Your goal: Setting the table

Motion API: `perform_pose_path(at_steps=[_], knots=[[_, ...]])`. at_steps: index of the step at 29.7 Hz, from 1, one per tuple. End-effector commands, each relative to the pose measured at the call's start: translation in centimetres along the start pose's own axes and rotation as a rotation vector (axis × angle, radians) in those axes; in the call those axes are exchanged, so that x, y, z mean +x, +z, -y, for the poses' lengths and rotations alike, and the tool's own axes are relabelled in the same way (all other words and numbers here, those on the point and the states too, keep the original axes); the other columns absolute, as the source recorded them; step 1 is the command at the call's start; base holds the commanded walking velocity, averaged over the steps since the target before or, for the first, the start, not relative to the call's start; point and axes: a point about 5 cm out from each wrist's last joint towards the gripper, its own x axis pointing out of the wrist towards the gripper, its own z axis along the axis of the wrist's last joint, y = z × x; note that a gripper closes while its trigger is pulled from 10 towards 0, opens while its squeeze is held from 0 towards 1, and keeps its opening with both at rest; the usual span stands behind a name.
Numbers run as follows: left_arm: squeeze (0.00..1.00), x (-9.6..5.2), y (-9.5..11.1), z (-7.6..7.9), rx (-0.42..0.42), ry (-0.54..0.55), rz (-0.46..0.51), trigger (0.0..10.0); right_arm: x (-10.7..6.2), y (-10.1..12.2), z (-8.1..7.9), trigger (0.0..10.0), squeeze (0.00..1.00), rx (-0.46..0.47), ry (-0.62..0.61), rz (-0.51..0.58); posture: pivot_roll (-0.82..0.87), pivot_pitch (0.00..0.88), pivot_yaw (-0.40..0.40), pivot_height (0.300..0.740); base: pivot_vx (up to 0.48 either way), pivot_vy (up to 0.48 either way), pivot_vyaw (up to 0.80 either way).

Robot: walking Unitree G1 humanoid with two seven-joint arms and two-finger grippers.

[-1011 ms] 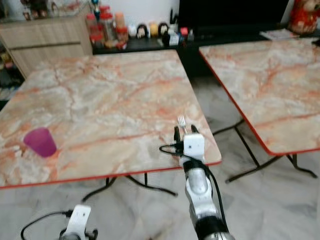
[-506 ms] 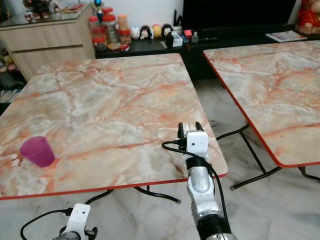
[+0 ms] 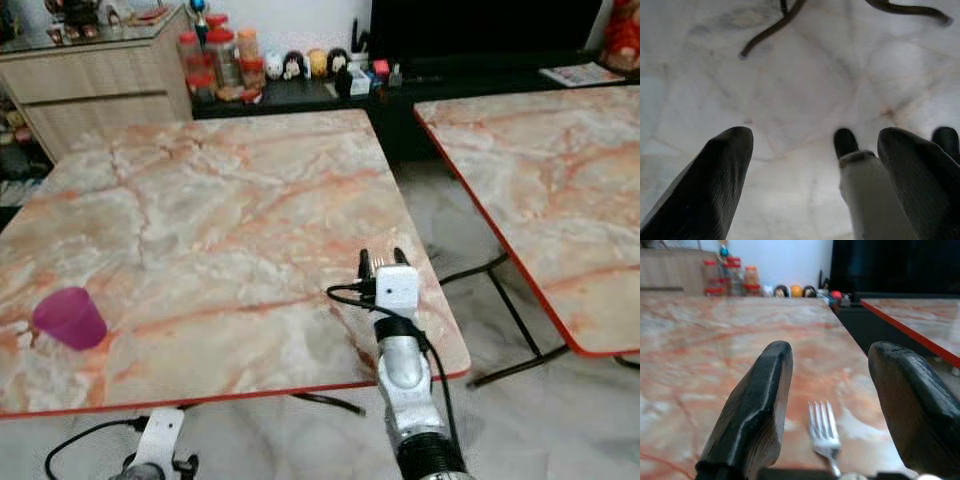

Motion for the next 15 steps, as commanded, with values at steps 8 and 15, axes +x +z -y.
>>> perform_pose_path(at_steps=[8, 15], knots=[[0.0, -0.11, -0.66, -0.54, 0.009, 0.013, -0.017, 10.0, -0.31, -0.1, -0.02, 10.0, 0.0, 0.007, -0.003, -0.006, -0.07, 0.0, 0.038, 0.74, 0.0, 0.0, 0.0], [0.0, -0.12, -0.79, -0.43, 0.016, 0.009, -0.024, 10.0, -0.45, -0.17, 0.22, 10.0, 0.0, 0.0, -0.008, -0.01, -0.07, 0.0, 0.037, 0.74, 0.257, 0.0, 0.0]])
